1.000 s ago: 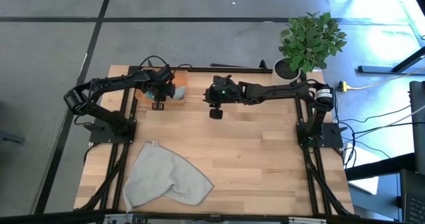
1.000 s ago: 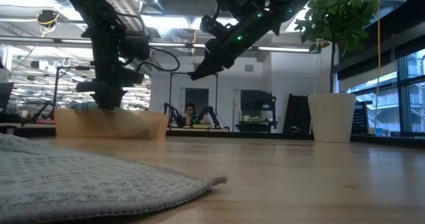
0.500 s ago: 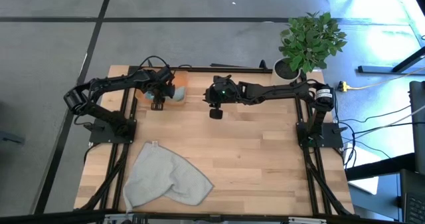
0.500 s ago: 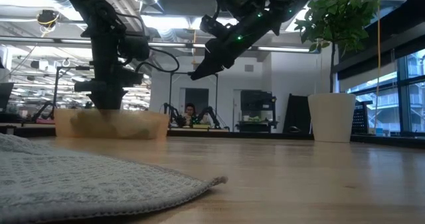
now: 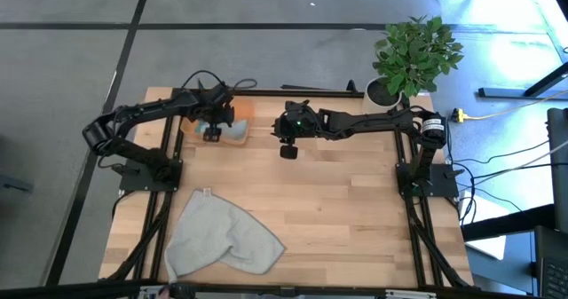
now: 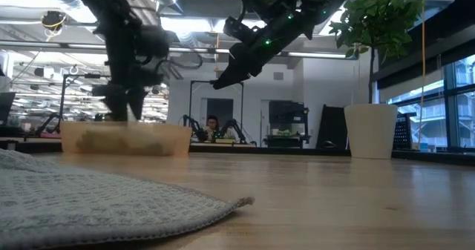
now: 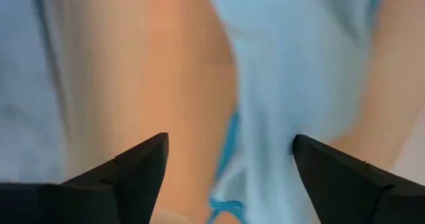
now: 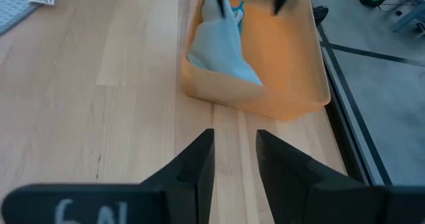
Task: Roll microfiber towels into tight, uniform cylinder then place into a basket
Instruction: Put the blue microfiber cloth into the bin, then fold the gray microfiber cloth
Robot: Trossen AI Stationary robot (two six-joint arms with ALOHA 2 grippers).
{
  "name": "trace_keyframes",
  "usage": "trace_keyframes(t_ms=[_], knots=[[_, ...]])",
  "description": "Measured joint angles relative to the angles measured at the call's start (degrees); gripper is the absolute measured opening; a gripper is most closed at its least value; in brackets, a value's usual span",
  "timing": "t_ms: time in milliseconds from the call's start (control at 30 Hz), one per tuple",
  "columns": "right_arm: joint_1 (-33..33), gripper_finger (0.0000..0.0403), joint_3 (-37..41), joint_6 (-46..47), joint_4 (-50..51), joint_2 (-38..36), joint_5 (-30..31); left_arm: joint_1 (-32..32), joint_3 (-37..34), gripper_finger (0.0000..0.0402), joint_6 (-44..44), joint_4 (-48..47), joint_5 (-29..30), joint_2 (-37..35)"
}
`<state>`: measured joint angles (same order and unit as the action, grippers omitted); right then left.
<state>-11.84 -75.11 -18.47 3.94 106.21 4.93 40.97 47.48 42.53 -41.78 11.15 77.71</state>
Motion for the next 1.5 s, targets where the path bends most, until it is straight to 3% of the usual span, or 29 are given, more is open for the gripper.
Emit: trace_keyframes(t_ms=[200, 533, 733, 1067, 1500], knots=[[0.0, 0.0113, 0.0, 0.0, 0.0, 0.0, 0.0, 0.0, 6.4, 0.032, -2.0, -3.2, 0.1, -0.6], [0.0, 0.0113, 0.0, 0.0, 0.1, 0.0, 0.0, -3.4, 10.4, 0.032, -14.8, -5.9, -12.2, -1.1], [0.0, 0.0113, 0.0, 0.0, 0.1, 0.0, 0.0, -7.9, 10.3, 0.032, -17.3, -5.2, -12.2, -1.7], [0.0, 0.0113, 0.0, 0.0, 0.1, 0.0, 0.0, -20.0, 10.2, 0.032, -30.5, -4.7, -12.1, -5.8], [0.0, 0.0113, 0.0, 0.0, 0.1, 0.0, 0.0, -44.2, 9.7, 0.032, -51.6, -9.9, 1.6, -10.0]])
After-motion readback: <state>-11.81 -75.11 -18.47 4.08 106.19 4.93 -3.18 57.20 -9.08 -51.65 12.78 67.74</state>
